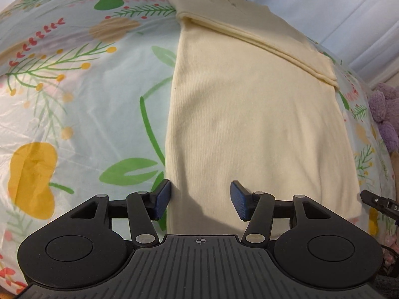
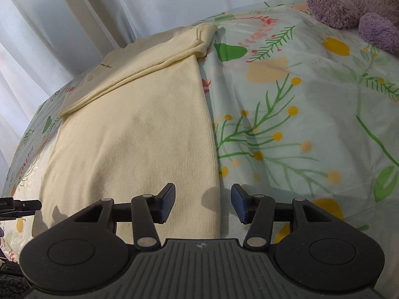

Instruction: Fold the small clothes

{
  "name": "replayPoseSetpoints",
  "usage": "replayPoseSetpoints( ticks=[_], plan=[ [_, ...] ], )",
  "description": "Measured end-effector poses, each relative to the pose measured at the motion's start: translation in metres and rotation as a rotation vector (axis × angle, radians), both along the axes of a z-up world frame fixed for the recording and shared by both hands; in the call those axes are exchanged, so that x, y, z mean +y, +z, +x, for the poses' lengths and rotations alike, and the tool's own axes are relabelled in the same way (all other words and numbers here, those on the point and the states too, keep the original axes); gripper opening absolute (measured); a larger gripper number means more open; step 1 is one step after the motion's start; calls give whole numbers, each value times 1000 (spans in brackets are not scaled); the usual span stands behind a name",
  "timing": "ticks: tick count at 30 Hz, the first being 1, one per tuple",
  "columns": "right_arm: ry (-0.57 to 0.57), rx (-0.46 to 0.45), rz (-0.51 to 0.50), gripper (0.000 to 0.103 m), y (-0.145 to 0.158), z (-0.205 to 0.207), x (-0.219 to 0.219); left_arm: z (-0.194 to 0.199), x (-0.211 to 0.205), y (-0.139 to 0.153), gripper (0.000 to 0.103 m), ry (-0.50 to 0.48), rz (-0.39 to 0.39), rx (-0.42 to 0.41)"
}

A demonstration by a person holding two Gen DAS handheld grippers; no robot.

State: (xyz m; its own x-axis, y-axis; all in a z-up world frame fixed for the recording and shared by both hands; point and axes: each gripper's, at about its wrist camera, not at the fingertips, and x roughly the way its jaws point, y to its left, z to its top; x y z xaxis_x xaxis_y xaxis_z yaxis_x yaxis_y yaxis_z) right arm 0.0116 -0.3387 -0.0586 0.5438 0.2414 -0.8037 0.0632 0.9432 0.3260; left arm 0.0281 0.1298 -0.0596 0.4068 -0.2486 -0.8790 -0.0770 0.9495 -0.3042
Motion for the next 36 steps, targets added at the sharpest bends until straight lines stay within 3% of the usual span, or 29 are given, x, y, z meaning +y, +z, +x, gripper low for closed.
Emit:
replayPoseSetpoints(
  ticks=[3, 7, 11, 13, 14, 15, 17, 22, 25, 32, 36],
  plan=[
    [-4, 16, 48, 43, -3, -9, -4, -6, -3, 2, 46, -28, 7, 0],
    [-22, 44, 73, 36, -9, -13, -7, -10, -3, -2, 44, -40, 20, 22],
    [-33, 51, 63, 29, -10, -14, -6, -9, 2, -3, 44, -11, -15, 32],
    [-23, 48, 64, 19, -10, -14, -4, -9, 4, -4, 42, -8, -35, 37],
    [-17, 49, 68, 10, -11, -14, -4, -9, 4, -4, 34, -8, -40, 41],
    [-16, 47, 73, 9, -10, -14, -3, -9, 5, -4, 20, -8, -42, 46],
    [-13, 44, 104, 7, -10, -13, -5, -8, 6, -6, 12, -12, -47, 60],
    [-16, 33, 245, 6, -8, -6, -12, -6, 10, -5, 10, -29, -77, 61],
    [-36, 30, 325, 6, -7, 0, -16, -4, 15, 1, 9, -10, -143, 38],
    [-87, 3, 469, 5, -4, 21, -24, 13, 29, 24, 8, 71, -237, -67],
    [-115, -27, 476, 5, 1, 44, -22, 38, 35, 39, 8, 83, -271, -135]
  ],
)
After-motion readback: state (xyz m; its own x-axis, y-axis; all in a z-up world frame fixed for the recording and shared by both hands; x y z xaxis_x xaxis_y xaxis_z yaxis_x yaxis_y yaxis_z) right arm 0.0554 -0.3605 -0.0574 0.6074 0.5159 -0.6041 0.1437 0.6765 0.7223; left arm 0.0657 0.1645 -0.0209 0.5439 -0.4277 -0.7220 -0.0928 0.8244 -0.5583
